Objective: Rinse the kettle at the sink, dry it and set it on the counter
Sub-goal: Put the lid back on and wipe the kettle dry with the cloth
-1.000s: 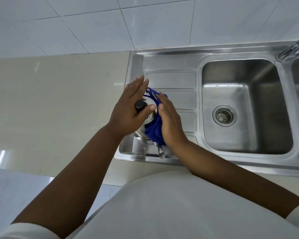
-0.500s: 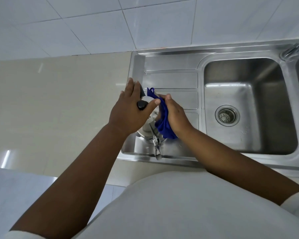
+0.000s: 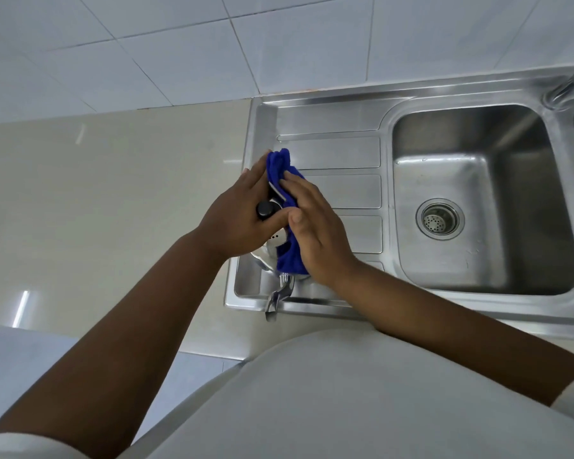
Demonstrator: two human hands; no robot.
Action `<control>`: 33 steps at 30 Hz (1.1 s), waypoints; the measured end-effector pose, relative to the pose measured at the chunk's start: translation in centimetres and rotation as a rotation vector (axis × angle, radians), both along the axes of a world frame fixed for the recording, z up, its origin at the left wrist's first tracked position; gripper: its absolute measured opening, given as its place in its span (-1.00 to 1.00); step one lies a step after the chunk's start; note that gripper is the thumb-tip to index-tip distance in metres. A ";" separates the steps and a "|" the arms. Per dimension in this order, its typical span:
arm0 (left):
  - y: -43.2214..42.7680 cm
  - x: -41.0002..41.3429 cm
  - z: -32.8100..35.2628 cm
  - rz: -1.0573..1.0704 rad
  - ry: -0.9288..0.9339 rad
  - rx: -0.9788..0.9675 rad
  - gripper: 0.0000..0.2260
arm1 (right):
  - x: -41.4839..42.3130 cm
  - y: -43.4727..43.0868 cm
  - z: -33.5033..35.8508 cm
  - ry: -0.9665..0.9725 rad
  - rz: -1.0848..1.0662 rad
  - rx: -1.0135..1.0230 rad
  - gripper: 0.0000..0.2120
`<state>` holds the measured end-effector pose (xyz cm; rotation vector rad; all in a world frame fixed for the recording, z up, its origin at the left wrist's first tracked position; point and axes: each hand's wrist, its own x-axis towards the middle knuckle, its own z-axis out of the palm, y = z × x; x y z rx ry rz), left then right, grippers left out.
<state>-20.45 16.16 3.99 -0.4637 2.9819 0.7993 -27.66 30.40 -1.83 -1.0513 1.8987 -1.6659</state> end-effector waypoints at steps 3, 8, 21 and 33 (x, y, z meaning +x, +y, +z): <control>0.2 -0.1 0.1 0.016 -0.004 -0.006 -0.29 | -1.3 -0.3 -1.5 -0.010 0.008 -0.021 -0.30; 0.9 -0.1 0.5 0.092 -0.071 -0.035 -0.18 | -3.6 -0.4 -3.8 -0.465 0.021 0.150 -0.28; 1.5 0.0 -0.7 0.161 0.066 -0.023 -0.35 | -0.7 -0.6 -1.3 -0.517 -0.221 0.150 -0.40; 3.2 0.2 -1.2 0.260 0.062 -0.094 -0.11 | -0.9 1.3 -5.1 -0.468 -0.218 0.103 -0.48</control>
